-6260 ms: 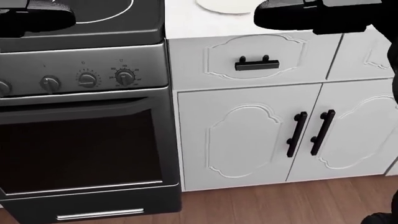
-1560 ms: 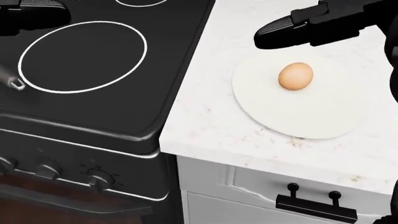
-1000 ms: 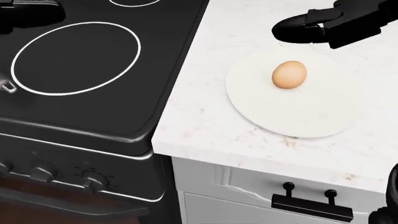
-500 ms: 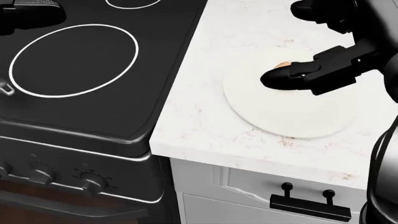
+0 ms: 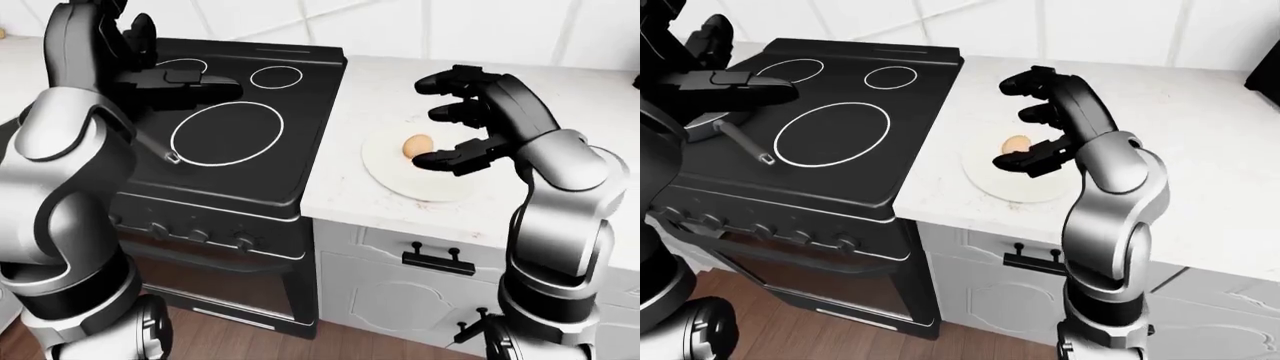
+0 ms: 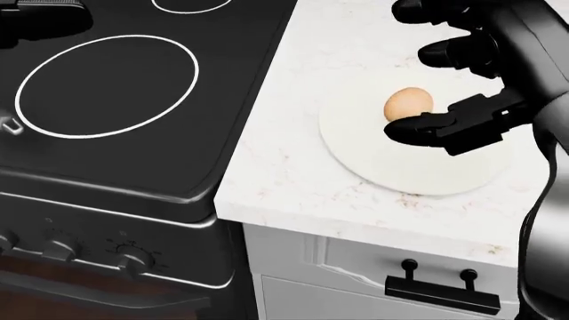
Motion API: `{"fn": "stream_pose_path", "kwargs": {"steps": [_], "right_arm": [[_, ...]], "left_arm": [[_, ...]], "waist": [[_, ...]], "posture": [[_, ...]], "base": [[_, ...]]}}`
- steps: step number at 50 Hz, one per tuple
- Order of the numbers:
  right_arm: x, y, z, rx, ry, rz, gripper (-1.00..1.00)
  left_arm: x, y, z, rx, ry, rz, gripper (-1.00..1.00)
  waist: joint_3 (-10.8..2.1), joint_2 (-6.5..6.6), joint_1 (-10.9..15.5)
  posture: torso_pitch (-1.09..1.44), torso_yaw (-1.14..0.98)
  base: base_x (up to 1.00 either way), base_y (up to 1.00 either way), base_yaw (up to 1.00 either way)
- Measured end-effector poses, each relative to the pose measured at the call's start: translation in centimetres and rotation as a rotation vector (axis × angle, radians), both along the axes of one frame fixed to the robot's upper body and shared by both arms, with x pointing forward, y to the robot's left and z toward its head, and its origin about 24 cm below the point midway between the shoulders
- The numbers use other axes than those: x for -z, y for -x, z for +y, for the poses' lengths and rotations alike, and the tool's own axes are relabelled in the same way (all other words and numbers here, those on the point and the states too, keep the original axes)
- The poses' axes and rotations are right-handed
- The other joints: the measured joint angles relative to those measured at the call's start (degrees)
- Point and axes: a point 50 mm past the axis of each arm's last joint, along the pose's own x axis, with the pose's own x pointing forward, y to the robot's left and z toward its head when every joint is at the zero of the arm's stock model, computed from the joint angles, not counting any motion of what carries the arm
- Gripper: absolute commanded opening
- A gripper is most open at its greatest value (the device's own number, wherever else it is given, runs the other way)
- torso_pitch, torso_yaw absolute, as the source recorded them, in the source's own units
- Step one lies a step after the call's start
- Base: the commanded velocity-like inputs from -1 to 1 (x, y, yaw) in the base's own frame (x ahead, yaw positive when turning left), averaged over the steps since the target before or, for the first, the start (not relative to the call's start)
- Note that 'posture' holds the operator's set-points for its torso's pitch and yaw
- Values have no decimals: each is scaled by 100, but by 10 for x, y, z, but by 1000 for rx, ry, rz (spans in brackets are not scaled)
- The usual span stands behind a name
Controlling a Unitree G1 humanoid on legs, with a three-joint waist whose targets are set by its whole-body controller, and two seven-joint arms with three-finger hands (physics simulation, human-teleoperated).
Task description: Pick the egg from the plate and place it in the pan.
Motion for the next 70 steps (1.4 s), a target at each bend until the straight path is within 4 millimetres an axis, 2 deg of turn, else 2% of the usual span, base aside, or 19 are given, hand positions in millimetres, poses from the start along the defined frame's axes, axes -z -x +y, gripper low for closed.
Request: {"fn": "stream_pose_path", "kwargs": {"steps": [15, 21, 31, 35, 46, 47, 53, 61, 70], "right_arm": [[-21, -11, 3, 2, 105, -20, 39], [-30, -21, -3, 4, 181, 13, 36], [-49, -20, -1, -26, 315, 30, 41], [-50, -21, 3, -47, 361, 52, 31], [-60, -21, 6, -68, 479, 71, 31], [-60, -21, 6, -69, 496, 71, 36], [-61, -24, 12, -84, 578, 73, 28], [-57, -30, 23, -112, 644, 72, 26], [-56, -28, 31, -133, 709, 57, 28]], "left_arm": [[-3, 1, 1, -1, 4, -5, 100], [-4, 2, 2, -4, 7, -9, 100], [-3, 1, 4, -5, 11, -4, 100], [-3, 2, 5, -5, 12, -7, 100], [-5, 3, 4, -5, 12, -11, 100], [-5, 4, 4, -5, 11, -13, 100], [-5, 4, 5, -8, 13, -15, 100], [-6, 4, 4, -5, 12, -13, 100], [-6, 5, 5, -7, 13, -15, 100]], "waist": [[5, -8, -5], [26, 6, -6], [36, 12, -30], [43, 17, -35], [56, 37, -50], [54, 37, -52], [62, 59, -64], [70, 67, -76], [71, 66, -75]], "posture": [[0, 0], [0, 0], [0, 0], [0, 0], [0, 0], [0, 0], [0, 0], [0, 0], [0, 0]], "base": [[0, 0, 0], [0, 0, 0], [0, 0, 0], [0, 0, 0], [0, 0, 0], [0, 0, 0], [0, 0, 0], [0, 0, 0], [0, 0, 0]]}}
